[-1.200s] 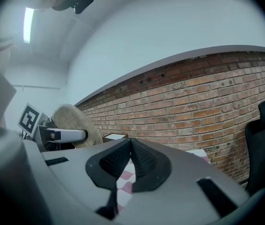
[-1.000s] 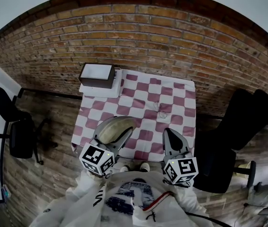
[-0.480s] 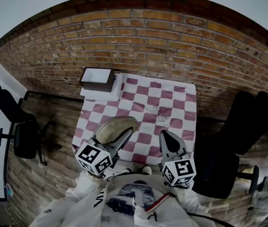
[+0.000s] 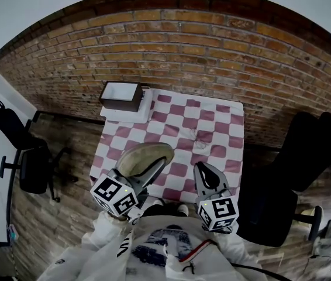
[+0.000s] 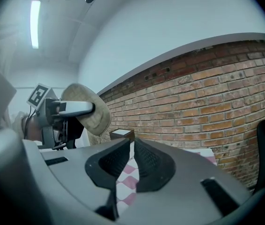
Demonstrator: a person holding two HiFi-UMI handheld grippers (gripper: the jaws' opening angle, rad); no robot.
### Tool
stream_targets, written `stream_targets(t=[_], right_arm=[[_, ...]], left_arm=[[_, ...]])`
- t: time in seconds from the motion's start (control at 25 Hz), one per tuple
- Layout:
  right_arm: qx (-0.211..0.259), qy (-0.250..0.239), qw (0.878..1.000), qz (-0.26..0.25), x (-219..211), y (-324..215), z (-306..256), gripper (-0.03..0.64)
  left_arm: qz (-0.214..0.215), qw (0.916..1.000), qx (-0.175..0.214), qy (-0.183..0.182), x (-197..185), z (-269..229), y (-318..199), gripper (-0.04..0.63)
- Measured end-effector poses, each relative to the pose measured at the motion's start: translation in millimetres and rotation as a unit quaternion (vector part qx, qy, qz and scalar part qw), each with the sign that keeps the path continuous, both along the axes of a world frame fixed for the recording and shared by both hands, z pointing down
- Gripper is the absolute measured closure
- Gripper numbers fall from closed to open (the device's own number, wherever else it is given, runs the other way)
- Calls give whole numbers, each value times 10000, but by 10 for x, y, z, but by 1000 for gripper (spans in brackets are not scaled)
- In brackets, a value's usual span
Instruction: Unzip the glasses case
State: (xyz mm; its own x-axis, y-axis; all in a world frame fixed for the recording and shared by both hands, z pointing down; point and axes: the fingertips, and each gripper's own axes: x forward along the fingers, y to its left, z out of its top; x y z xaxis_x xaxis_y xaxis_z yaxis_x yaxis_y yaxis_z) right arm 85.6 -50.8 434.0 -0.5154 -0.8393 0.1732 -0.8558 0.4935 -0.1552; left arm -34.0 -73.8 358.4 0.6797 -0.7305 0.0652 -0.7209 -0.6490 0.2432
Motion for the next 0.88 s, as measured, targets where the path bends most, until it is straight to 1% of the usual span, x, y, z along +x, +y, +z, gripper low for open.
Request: stream_targets(t=[0.16, 0.28, 0.52, 0.64, 0.72, 0.88], right_arm=[[28, 27, 10000, -74, -40, 30, 2, 597], [24, 53, 9999, -144, -60, 38, 3, 559], [4, 71, 9993, -371, -157, 24, 25, 484], [21, 51, 9987, -512, -216, -3, 30, 432], [19, 55, 9982, -601, -254, -16, 34, 412], [-10, 64, 9974, -718, -328, -55, 45, 408]], left_arm=[[50, 10000, -42, 29, 15, -24, -3, 305], [70, 9999, -107, 75, 56, -27, -10, 305], [122, 9998, -107, 136, 125, -25, -66, 305], [125, 9997, -115, 166, 153, -15, -102, 305], [143, 9996, -129, 188, 179, -14, -118, 305], [208, 9994, -123, 241, 232, -38, -146, 305]])
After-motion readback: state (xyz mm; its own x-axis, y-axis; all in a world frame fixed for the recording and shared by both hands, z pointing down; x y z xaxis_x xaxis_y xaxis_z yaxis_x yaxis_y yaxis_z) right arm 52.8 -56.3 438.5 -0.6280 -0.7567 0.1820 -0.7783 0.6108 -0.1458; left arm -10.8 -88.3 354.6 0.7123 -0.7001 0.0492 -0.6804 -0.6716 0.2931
